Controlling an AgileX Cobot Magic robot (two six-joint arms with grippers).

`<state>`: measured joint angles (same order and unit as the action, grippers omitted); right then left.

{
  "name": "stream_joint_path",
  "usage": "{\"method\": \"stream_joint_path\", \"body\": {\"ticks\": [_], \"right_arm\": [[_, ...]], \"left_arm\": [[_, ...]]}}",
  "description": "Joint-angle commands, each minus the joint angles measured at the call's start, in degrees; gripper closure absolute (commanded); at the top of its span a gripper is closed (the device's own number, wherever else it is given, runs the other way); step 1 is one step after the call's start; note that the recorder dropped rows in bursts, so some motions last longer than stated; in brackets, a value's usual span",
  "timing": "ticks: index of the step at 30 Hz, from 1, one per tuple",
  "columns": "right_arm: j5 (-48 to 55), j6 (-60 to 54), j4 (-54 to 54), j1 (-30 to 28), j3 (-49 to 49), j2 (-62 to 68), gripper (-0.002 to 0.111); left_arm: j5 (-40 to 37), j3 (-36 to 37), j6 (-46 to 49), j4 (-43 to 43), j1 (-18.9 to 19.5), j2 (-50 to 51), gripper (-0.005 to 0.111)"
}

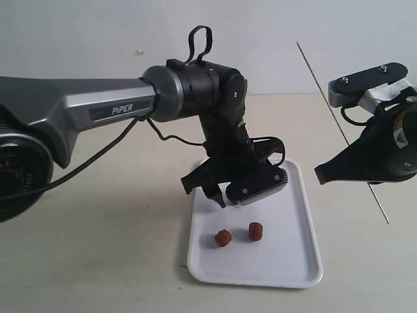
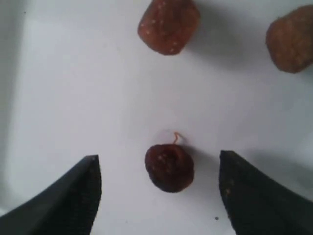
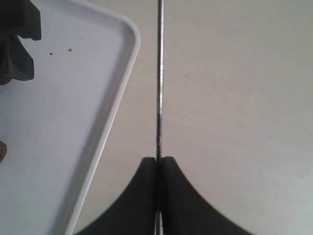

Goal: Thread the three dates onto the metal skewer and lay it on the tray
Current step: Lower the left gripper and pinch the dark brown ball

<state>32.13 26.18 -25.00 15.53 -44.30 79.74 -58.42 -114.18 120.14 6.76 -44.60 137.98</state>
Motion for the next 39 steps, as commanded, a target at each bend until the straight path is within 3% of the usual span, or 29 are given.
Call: {"method": "stream_joint_path", "body": {"ticks": [1,8,11,14,19,29,35,39], "right_arm": [[-0.4,-0.2,-0.4,-0.4,0.5,-0.3,0.108],[-0.4,-0.2,-0.4,-0.4,0.5,-0.3,0.108],[-0.4,-0.2,-0.4,-0.4,0.5,-0.3,0.108],[-0.4,-0.2,-0.4,-0.4,0.5,-0.3,0.108],[-0.4,-0.2,-0.4,-0.4,0.5,-0.3,0.108],[-0.4,-0.2,-0.4,-0.4,0.5,-0.3,0.108],[-0.4,-0.2,-0.4,-0.4,0.5,-0.3,0.108],[-0.4,-0.2,-0.4,-0.4,0.5,-0.3,0.108]], "left_arm": [[1.2,0.2,0.0,0.0,-0.1,0.5,0.041],[1.3,0.2,-0.5,0.0,-0.1,1.4,0.041],[1.2,0.2,-0.6,0.0,-0.1,1.4,0.06],[1.1,0.2,-0.6,0.0,-0.1,1.4,0.067],[-0.1,0.2,-1.9,-0.1,-0.1,1.5,0.06],[-0.9,0.2,-3.4,-0.2,-0.1,1.5,0.062],[0.4,0.2,-3.7,-0.2,-0.1,1.5,0.077],[0.5,0.2,-4.0,-0.2,-0.1,1.5,0.078]]}}
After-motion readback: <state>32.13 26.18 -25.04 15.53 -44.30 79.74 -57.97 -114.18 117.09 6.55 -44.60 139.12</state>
